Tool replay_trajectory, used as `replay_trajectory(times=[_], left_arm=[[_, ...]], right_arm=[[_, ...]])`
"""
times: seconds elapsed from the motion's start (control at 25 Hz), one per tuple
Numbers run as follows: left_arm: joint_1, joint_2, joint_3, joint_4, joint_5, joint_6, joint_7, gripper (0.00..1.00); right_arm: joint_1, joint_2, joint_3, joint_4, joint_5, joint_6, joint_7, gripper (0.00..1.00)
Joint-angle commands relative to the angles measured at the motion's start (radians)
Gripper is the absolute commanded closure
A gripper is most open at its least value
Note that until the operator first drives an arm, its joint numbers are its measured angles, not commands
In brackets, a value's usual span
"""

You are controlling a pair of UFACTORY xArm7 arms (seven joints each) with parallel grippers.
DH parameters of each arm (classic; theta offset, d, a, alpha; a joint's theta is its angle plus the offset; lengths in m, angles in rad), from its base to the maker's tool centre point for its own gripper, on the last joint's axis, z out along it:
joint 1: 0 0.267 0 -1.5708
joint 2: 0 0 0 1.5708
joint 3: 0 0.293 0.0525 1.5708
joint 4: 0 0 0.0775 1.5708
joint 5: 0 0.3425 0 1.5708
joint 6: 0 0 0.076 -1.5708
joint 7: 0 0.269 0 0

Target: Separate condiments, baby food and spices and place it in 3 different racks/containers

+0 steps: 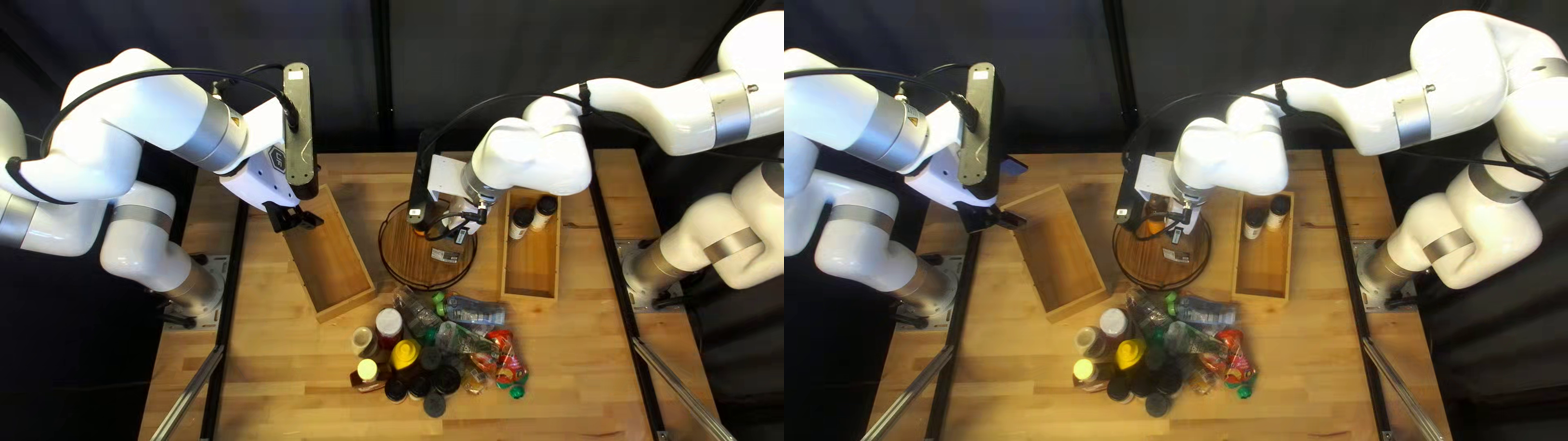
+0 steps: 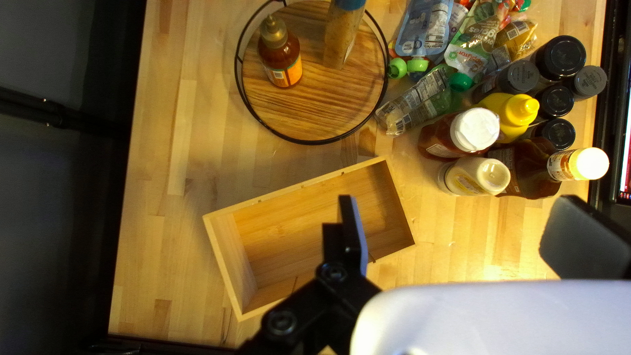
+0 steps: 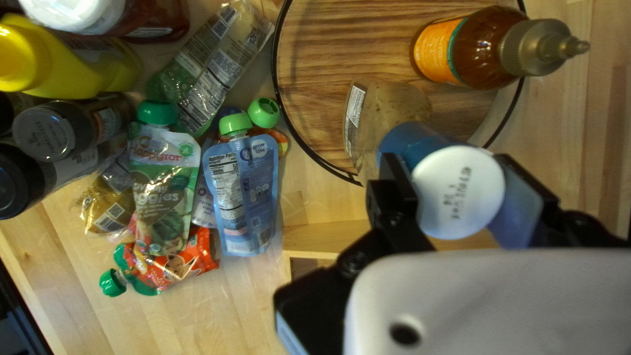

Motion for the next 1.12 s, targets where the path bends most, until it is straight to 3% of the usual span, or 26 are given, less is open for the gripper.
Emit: replay_trajectory(times=[0.04,0.12,0.32,0.44,0.8,0.96,1.12], left_arm=[[0.000,0.000,0.000,0.000,0.000,0.000,0.000,0.00],[0.000,0.000,0.000,0.000,0.000,0.000,0.000,0.00],[0.000,0.000,0.000,0.000,0.000,0.000,0.000,0.00],[0.000,0.000,0.000,0.000,0.000,0.000,0.000,0.00],[0.000,0.000,0.000,0.000,0.000,0.000,0.000,0.00],[0.000,0.000,0.000,0.000,0.000,0.000,0.000,0.00],[0.000,0.000,0.000,0.000,0.000,0.000,0.000,0.00]], right_arm=[[-0.001,0.006,-0.002,0.004,0.010,0.002,-0.009,0.30],[0.000,0.005,-0.002,0.007,0.012,0.007,-0.011,0.22],[0.008,-0.005,0.009,0.040,0.002,0.051,-0.003,0.15],[0.013,-0.017,0.019,0.073,-0.016,0.099,0.007,0.00],[0.079,-0.043,0.117,0.236,-0.063,0.304,0.086,0.00],[0.143,0.037,0.185,0.335,-0.057,0.330,0.122,0.00],[0.185,0.163,0.231,0.422,-0.023,0.303,0.058,0.00]])
